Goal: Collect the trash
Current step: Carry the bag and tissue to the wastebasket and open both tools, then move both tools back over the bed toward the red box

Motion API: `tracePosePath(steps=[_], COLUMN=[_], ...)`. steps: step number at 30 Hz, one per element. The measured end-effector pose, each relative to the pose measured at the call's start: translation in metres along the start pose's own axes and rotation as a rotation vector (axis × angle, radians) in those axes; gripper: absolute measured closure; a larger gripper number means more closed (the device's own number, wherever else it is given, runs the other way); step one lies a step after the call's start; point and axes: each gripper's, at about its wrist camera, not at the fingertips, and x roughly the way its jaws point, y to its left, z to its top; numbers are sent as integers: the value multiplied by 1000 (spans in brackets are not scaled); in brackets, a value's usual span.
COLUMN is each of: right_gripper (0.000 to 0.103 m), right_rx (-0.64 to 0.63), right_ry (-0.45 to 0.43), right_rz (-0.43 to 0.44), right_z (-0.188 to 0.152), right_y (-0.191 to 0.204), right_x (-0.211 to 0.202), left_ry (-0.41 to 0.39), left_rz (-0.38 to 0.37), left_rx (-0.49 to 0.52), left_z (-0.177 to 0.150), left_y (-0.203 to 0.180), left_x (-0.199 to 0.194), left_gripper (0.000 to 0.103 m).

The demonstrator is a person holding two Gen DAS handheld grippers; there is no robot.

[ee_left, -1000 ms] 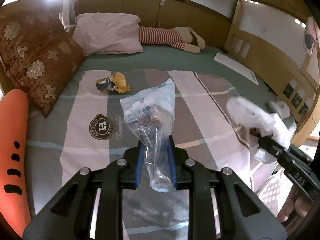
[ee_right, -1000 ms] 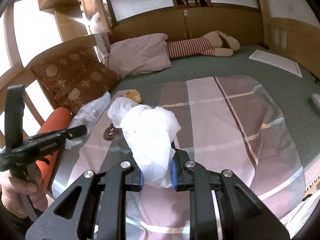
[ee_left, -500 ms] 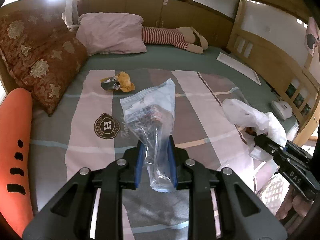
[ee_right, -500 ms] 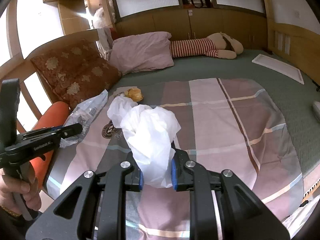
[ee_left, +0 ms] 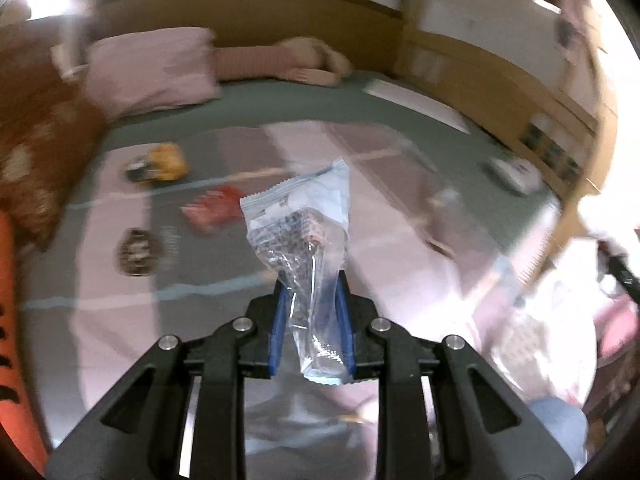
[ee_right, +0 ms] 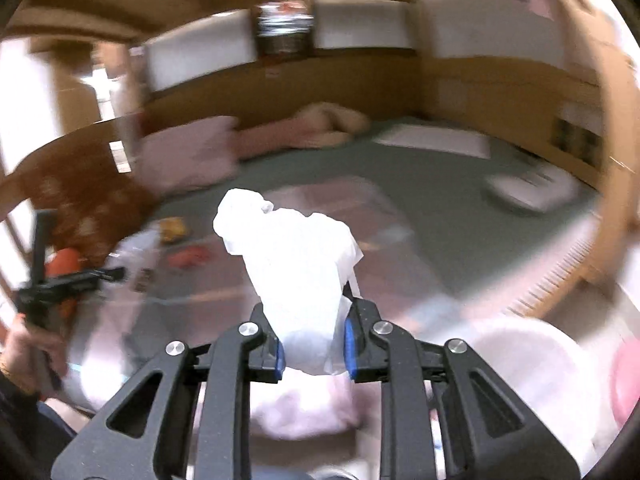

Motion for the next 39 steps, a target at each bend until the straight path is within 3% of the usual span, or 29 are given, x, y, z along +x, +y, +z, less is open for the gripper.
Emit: tracePosePath(steps=[1, 2, 4, 6, 8, 10, 13, 14, 15, 16, 17, 22, 26, 30, 32, 34, 36, 39], right_gripper=[71, 54, 30, 29, 28, 19, 12, 11, 11, 10, 10, 9, 9, 9, 9, 7, 6, 5], right_rx=[29, 57, 131, 209, 310, 358, 375, 369, 359, 347, 333, 219, 157, 31, -69, -143, -214, -362], right_ry=[17, 46, 81, 60, -78, -208, -325, -336, -346, -347, -341, -236, -127, -31, 74, 94, 111, 149], right_rz=[-34, -73, -125, -149, -180, -197, -175, -166, -152, -136, -125, -86, -8, 97, 161, 227, 277, 338], right_z=[-11, -23, -44, -49, -42, -31, -14, -11, -7, -6, -5, -10, -7, 3, 13, 23, 29, 32], right_y=[-21, -40, -75, -98, -119, -128, -131, -130, -125, -120, -117, -82, -36, 35, 83, 130, 169, 234], right_x=[-3, -3, -4, -15, -50, -84, -119, -122, -126, -126, -123, -87, -35, 19, 52, 79, 102, 155], left_ry=[12, 20, 48, 86, 126, 164, 219, 228, 243, 257, 256, 240, 160, 78, 25, -31, -38, -93], left_rz=[-45, -73, -138, -209, -275, -359, -446, -460, -472, -463, -446, -343, -168, 22, 113, 199, 296, 296], left_rx=[34, 59, 135, 217, 271, 326, 413, 431, 452, 462, 458, 314, 224, 86, 12, -74, -171, -270], left_z=[-1, -2, -6, -12, -15, -17, -24, -26, -28, -29, -30, -20, -5, 10, 16, 17, 18, 24], left_y=[-21, -37, -82, -133, -177, -227, -287, -298, -311, -319, -320, -256, -159, -43, 9, 58, 105, 147], left_x=[1, 2, 6, 11, 16, 20, 25, 27, 32, 37, 39, 49, 33, 13, -1, -14, -22, -45], left_gripper=[79, 79, 79, 79, 79, 79, 74, 69, 50, 22, 14, 11, 10, 9, 7, 6, 6, 6])
